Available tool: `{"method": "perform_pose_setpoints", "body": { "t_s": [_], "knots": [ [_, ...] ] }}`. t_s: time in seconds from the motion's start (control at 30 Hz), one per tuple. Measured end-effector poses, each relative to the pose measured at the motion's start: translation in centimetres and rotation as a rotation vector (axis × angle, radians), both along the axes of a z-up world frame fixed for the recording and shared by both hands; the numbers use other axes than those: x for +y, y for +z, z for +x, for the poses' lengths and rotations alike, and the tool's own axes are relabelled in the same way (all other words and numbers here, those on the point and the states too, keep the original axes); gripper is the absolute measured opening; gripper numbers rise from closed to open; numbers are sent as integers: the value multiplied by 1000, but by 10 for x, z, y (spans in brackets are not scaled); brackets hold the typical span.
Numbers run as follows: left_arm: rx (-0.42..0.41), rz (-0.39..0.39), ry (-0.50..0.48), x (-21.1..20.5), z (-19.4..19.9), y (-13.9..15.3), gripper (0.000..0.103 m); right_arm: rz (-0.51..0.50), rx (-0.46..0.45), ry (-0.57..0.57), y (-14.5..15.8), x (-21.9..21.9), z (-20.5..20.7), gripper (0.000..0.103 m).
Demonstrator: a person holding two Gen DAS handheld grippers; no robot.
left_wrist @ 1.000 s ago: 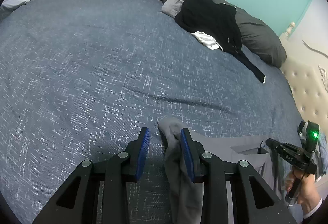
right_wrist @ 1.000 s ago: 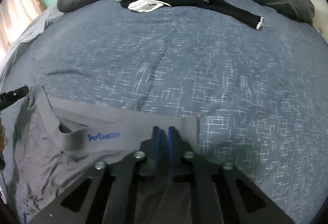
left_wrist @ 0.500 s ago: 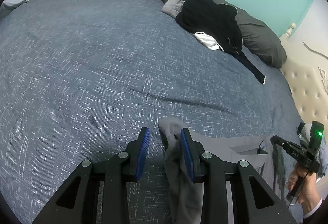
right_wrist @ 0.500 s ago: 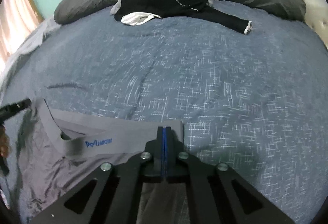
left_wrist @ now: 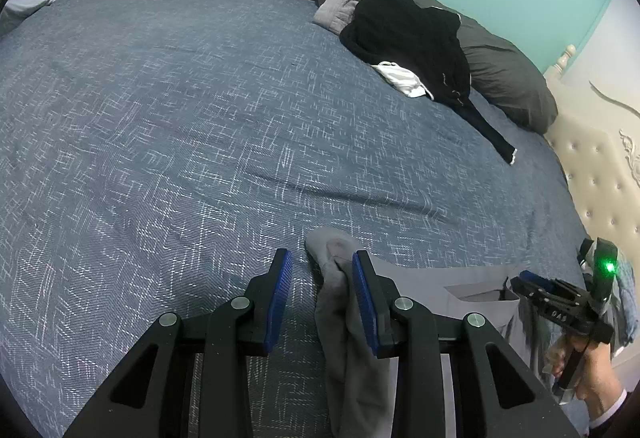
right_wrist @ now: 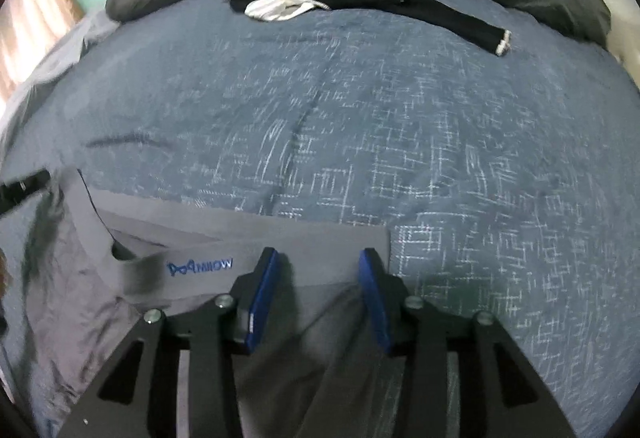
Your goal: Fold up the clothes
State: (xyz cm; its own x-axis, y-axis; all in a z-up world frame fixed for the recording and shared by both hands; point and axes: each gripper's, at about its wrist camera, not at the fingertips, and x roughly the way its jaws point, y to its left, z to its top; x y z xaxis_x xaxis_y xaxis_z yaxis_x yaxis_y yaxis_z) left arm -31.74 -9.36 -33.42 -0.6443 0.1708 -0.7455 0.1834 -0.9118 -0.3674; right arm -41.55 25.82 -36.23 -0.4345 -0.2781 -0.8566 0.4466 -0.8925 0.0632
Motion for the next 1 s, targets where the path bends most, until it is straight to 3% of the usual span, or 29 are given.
{"method": "perform_pose_setpoints", "body": {
  "t_s": [0.17, 0.3, 0.63, 0.77, 1.0],
  "knots": [
    [-2, -2, -3, 2, -1, 0, 34, 34, 39, 10, -2, 2, 5, 15],
    [-2, 2, -2, 2, -1, -1, 34, 37, 64, 10, 0, 2, 11, 7],
    [-9, 13, 11, -2, -1, -4, 35, -93, 89, -29, 13, 22, 13, 3],
    [-7, 20, 14, -3, -1, -4, 43, -153, 124, -52, 26, 29, 14, 3],
    [-4, 38, -5, -1, -3, -6, 43, -165, 136, -105, 36, 36, 1, 3]
  ]
}}
